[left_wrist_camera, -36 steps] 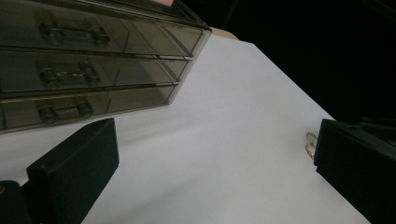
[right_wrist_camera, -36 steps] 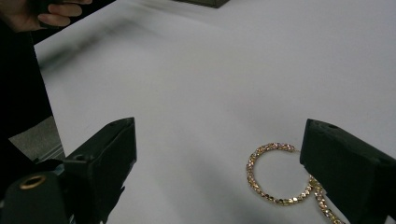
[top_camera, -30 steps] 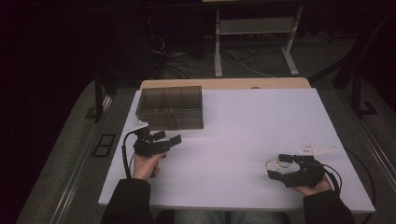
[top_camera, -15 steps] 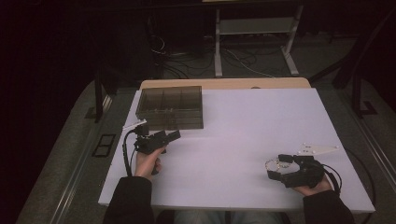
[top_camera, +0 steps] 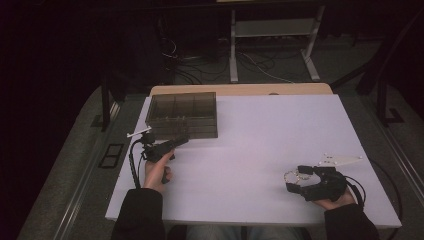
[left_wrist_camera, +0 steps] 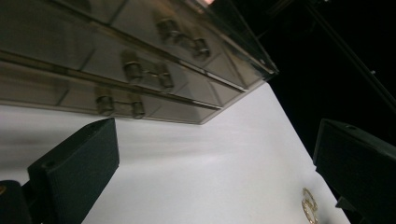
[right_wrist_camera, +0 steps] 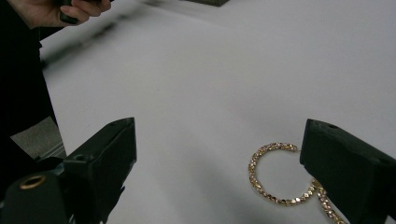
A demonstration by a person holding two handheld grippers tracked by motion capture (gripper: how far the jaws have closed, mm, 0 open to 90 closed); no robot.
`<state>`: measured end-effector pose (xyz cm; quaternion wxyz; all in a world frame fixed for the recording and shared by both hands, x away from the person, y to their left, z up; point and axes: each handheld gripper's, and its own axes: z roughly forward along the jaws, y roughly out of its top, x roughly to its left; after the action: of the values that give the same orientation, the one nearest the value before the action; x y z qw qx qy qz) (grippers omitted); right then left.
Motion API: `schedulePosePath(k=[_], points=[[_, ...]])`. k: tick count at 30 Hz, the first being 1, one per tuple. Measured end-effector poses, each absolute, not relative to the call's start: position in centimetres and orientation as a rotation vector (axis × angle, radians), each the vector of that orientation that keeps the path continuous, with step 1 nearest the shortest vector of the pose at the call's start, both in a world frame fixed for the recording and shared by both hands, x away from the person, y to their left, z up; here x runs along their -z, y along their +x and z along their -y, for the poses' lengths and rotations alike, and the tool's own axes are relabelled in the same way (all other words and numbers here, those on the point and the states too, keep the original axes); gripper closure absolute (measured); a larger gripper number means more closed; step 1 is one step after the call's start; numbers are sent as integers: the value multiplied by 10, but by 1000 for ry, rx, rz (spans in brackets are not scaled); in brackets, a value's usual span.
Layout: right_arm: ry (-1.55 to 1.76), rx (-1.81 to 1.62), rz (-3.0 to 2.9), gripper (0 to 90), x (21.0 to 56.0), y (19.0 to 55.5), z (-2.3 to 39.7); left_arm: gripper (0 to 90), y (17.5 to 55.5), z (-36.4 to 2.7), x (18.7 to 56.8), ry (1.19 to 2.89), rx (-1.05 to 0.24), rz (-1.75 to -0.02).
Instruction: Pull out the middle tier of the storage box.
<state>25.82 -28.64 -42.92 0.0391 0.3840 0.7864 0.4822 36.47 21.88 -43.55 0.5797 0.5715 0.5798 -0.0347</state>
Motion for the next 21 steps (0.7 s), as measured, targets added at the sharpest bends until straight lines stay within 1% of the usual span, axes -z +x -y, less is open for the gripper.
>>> schedulePosePath(k=[5,7,14,21], points=[[1176,-1486,-2407,101,428,258,286,4,370,-223,441,1296,119,-1404],[1178,-1487,-2407,101,428,257,287,32,372,-225,444,1270,132,-1417],[1176,-1483,-2408,101,428,257,287,66,378,-230,449,1199,160,-1451],[1179,-1473,-2409,101,429,258,286,133,384,-235,457,1126,175,-1506]])
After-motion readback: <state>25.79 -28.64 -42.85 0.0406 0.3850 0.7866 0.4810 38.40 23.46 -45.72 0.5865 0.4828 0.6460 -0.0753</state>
